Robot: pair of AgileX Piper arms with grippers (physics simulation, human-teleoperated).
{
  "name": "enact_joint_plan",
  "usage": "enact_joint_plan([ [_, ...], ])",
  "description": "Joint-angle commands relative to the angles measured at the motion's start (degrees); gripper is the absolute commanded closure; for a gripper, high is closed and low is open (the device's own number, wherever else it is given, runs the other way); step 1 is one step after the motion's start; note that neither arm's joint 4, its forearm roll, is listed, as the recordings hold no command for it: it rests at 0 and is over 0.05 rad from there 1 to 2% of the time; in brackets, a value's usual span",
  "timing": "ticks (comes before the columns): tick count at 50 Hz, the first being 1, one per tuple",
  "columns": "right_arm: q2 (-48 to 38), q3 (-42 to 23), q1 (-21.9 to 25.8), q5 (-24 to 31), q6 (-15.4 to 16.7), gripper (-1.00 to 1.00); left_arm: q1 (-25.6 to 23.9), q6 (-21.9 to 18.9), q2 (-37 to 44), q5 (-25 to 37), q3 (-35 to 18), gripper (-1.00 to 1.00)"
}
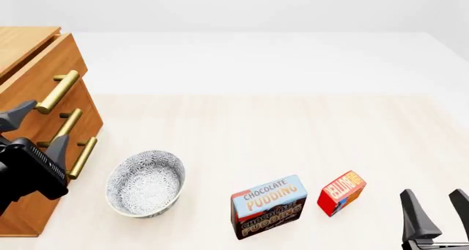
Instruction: Put the butter at the back in the top drawer of the cabinet and close it.
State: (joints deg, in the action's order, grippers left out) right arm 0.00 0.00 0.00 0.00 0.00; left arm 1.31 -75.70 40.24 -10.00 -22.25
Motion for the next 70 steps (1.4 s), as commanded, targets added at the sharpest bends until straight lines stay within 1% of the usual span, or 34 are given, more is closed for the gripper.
enact_joint_plan([
  [1,0.0,0.0,0.0,0.0,0.0,-1.0,0.22,-0.24,2.24,-1.56,-0.68,-1.0],
  [10,0.0,0.0,0.0,0.0,0.0,-1.0,0.87,0.0,3.76,-1.58,-2.25,-1.0],
  [25,0.0,0.0,0.0,0.0,0.0,-1.0,2.33,-0.27,6.21,-3.01,-2.45,-1.0],
  [27,0.0,0.0,0.0,0.0,0.0,-1.0,2.53,0.1,6.16,-2.43,-2.89,-1.0],
  [28,0.0,0.0,0.0,0.0,0.0,-1.0,2.77,1.28,6.11,-0.84,-3.98,-1.0],
  [31,0.0,0.0,0.0,0.0,0.0,-1.0,2.69,0.69,6.19,-1.49,-3.6,-1.0],
  [42,0.0,0.0,0.0,0.0,0.0,-1.0,3.31,0.56,7.63,-2.6,-3.83,-1.0],
  [44,0.0,0.0,0.0,0.0,0.0,-1.0,3.45,1.79,7.82,-1.52,-4.67,-1.0],
  [50,0.0,0.0,0.0,0.0,0.0,-1.0,3.62,1.33,8.46,-2.75,-4.22,-1.0],
  [53,0.0,0.0,0.0,0.0,0.0,-1.0,3.8,2.38,9.21,-1.93,-5.29,-1.0],
  [54,0.0,0.0,0.0,0.0,0.0,-1.0,3.99,2.24,9.35,-2.24,-5.09,-1.0],
  [55,0.0,0.0,0.0,0.0,0.0,-1.0,4.69,2.45,11.07,-4.17,-4.42,-1.0],
  [63,0.0,0.0,0.0,0.0,0.0,-1.0,4.96,2.62,11.66,-3.84,-5.25,-1.0],
  [66,0.0,0.0,0.0,0.0,0.0,-1.0,5.11,3.69,12.06,-3.29,-6.06,-1.0],
  [70,0.0,0.0,0.0,0.0,0.0,-1.0,5.11,3.31,12.78,-4.6,-5.19,-1.0],
])
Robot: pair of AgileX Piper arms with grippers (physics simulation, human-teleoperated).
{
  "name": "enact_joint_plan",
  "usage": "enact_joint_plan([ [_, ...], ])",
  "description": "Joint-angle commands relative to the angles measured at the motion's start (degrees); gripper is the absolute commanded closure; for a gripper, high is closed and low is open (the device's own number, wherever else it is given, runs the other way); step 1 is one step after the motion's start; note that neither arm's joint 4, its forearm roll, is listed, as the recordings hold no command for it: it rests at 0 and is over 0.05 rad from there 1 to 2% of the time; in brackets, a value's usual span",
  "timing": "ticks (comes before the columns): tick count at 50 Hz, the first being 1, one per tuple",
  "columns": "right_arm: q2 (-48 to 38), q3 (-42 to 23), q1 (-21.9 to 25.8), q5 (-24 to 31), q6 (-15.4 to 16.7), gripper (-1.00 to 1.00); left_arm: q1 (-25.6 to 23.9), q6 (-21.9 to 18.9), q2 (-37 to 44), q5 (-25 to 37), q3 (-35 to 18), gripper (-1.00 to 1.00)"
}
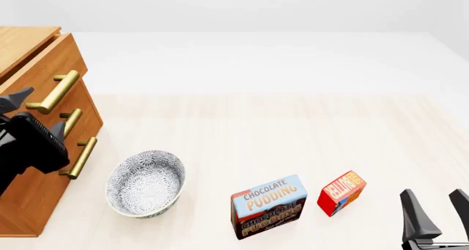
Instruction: Put the butter at the back in the top drawer of the cabinet and close it.
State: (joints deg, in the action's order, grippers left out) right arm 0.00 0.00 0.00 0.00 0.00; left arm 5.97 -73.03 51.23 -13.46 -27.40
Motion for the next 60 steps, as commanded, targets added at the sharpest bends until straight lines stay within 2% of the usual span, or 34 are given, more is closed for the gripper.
enact_joint_plan([
  [1,0.0,0.0,0.0,0.0,0.0,-1.0,0.45,0.71,1.93,-1.2,-0.03,-1.0],
  [55,0.0,0.0,0.0,0.0,0.0,-1.0,0.92,0.36,7.66,-4.89,-1.21,-1.0],
  [60,0.0,0.0,0.0,0.0,0.0,-1.0,2.15,0.55,7.98,-5.01,-0.71,-1.0],
])
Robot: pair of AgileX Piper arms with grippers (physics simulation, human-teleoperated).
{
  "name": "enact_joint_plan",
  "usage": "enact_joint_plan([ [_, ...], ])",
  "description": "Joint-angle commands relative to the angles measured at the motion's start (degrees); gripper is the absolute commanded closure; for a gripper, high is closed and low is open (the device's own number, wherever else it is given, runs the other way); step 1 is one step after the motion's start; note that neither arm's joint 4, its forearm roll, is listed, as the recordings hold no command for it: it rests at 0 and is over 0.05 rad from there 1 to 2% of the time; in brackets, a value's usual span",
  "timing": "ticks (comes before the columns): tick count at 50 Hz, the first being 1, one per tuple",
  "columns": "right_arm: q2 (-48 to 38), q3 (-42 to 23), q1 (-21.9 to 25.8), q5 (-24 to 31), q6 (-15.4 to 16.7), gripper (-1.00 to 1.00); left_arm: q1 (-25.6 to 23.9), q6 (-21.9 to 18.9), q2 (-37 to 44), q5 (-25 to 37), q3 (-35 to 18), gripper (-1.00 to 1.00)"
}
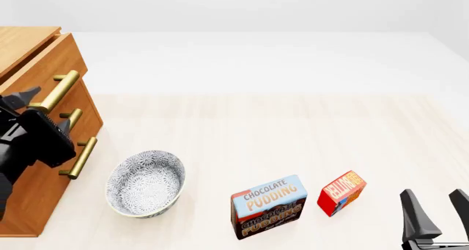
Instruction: Put the butter at the back in the top drawer of the cabinet and close it.
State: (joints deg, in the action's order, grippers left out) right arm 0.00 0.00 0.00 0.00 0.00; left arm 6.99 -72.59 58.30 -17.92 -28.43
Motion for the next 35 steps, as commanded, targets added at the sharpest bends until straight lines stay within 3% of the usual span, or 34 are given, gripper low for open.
enact_joint_plan([
  [1,0.0,0.0,0.0,0.0,0.0,-1.0,1.04,0.05,1.06,-0.79,0.3,-1.0],
  [26,0.0,0.0,0.0,0.0,0.0,-1.0,-0.29,-0.9,2.65,-2.59,0.44,-1.0],
  [27,0.0,0.0,0.0,0.0,0.0,-1.0,-0.93,-1.45,2.88,-3.45,0.66,1.0],
  [35,0.0,0.0,0.0,0.0,0.0,-1.0,-1.14,-1.52,2.84,-3.12,0.65,1.0],
])
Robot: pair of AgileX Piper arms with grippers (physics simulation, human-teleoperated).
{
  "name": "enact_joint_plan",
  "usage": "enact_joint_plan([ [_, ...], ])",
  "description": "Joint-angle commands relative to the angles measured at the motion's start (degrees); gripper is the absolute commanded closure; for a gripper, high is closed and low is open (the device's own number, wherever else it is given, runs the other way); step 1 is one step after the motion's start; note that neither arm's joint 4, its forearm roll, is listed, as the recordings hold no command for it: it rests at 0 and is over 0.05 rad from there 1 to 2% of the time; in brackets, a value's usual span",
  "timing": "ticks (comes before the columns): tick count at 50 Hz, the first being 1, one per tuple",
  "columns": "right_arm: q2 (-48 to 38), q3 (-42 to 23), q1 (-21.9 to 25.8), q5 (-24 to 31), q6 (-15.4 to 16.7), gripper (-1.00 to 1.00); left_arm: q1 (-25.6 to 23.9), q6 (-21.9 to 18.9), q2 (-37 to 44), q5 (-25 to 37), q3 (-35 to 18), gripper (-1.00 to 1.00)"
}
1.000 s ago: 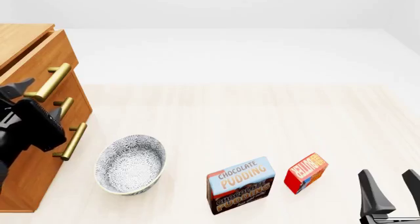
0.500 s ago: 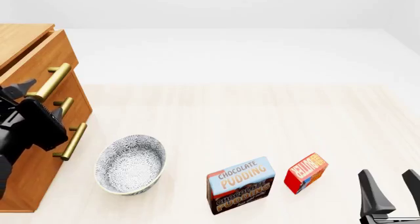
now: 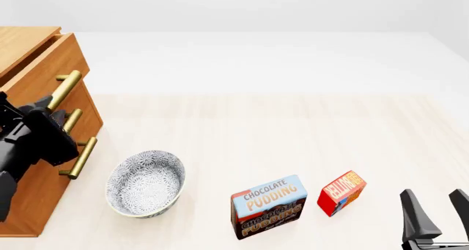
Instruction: Put the butter at the back in the top drawer of the cabinet and close it.
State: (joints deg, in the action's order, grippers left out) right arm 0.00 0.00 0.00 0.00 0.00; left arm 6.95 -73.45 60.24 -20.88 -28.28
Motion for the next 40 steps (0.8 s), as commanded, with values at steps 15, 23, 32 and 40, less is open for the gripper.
enact_joint_plan([
  [15,0.0,0.0,0.0,0.0,0.0,-1.0,-1.13,-0.72,0.12,0.51,0.45,1.0],
  [23,0.0,0.0,0.0,0.0,0.0,-1.0,-2.34,-0.59,-0.32,1.02,0.19,1.0],
  [32,0.0,0.0,0.0,0.0,0.0,-1.0,-3.02,-0.26,0.1,0.75,0.13,1.0],
  [40,0.0,0.0,0.0,0.0,0.0,-1.0,-4.35,0.11,1.32,-0.22,0.36,1.0],
])
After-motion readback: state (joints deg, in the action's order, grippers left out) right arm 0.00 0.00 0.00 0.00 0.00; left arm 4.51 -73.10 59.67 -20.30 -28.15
